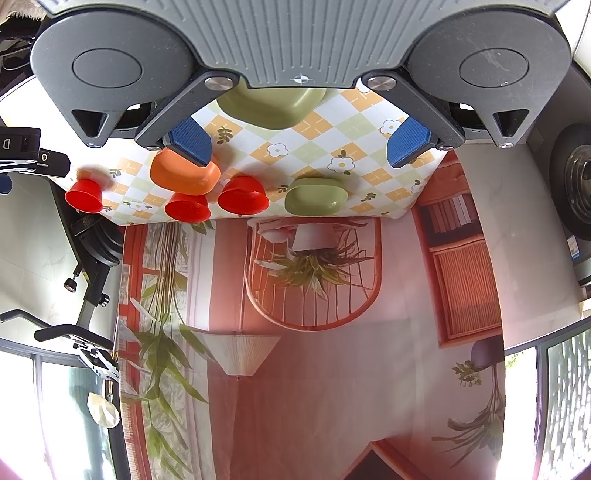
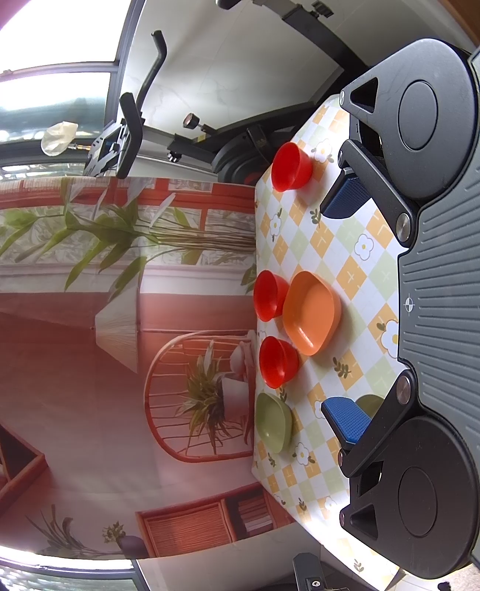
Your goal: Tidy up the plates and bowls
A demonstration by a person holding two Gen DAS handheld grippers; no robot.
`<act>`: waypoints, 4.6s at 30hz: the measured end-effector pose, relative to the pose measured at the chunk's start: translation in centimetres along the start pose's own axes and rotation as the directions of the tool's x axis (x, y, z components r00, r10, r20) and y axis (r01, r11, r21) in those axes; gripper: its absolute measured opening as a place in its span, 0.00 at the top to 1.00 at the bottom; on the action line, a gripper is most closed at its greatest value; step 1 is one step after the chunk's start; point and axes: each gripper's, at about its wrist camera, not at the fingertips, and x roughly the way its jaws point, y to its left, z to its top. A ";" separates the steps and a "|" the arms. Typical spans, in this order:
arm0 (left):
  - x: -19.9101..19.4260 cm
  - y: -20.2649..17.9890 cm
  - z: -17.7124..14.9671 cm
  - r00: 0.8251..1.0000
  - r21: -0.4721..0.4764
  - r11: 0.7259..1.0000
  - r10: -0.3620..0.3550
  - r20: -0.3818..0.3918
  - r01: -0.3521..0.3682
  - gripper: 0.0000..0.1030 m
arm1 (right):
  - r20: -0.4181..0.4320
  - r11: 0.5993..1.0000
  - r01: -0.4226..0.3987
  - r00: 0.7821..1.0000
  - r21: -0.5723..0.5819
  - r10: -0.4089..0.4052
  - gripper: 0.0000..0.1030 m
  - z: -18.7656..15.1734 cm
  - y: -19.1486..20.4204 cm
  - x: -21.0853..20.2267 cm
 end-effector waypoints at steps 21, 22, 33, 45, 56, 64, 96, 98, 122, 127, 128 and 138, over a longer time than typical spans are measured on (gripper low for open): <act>5.4 2.9 5.2 0.984 0.031 0.986 0.164 0.076 -0.166 0.02 | 0.198 0.993 -0.119 0.973 -0.009 0.118 0.00 6.6 -1.4 5.9; 5.9 3.0 5.3 0.984 0.035 0.986 0.158 0.077 -0.161 0.02 | 0.198 0.992 -0.127 0.972 -0.005 0.125 0.00 6.8 -1.4 6.5; 13.8 4.1 4.4 0.983 -0.028 0.984 0.177 -0.058 -0.179 0.25 | 0.156 0.987 -0.152 0.978 0.056 0.141 0.00 6.2 1.9 14.3; 19.8 4.1 -1.3 0.970 -0.008 0.999 0.046 -0.240 -0.049 0.49 | -0.051 0.989 -0.141 0.988 0.035 0.143 0.00 0.3 4.7 21.8; 21.7 4.1 -6.8 0.927 -0.073 0.997 -0.003 -0.376 -0.026 0.49 | -0.206 0.973 -0.229 0.952 0.001 0.225 0.32 -4.2 5.7 24.4; 22.0 4.3 -8.4 0.909 -0.116 0.993 -0.023 -0.416 -0.028 0.57 | -0.308 0.954 -0.298 0.911 -0.031 0.274 0.55 -6.4 7.4 25.0; 22.7 3.9 -10.1 0.883 -0.155 0.988 -0.073 -0.464 0.000 0.81 | -0.436 0.926 -0.376 0.831 0.017 0.345 0.91 -8.2 8.0 25.7; 22.7 3.9 -10.1 0.883 -0.152 0.988 -0.071 -0.463 0.000 0.81 | -0.436 0.927 -0.374 0.832 0.017 0.343 0.91 -8.2 8.1 25.7; 22.6 3.6 -9.6 0.889 -0.141 0.989 -0.096 -0.448 0.036 0.87 | -0.379 0.929 -0.358 0.850 0.097 0.366 0.93 -7.3 6.4 25.3; 22.3 2.5 -6.1 0.918 -0.116 0.989 -0.128 -0.376 0.090 0.87 | -0.306 0.931 -0.336 0.879 0.143 0.365 0.93 -4.8 4.4 24.7; 22.2 2.2 -5.1 0.924 -0.117 0.988 -0.139 -0.356 0.104 0.87 | -0.284 0.931 -0.332 0.888 0.149 0.362 0.93 -4.0 3.9 24.5; 20.3 -2.1 4.9 0.958 -0.047 0.970 -0.242 -0.152 0.237 0.87 | -0.042 0.932 -0.324 0.941 0.160 0.335 0.93 4.8 -2.3 21.8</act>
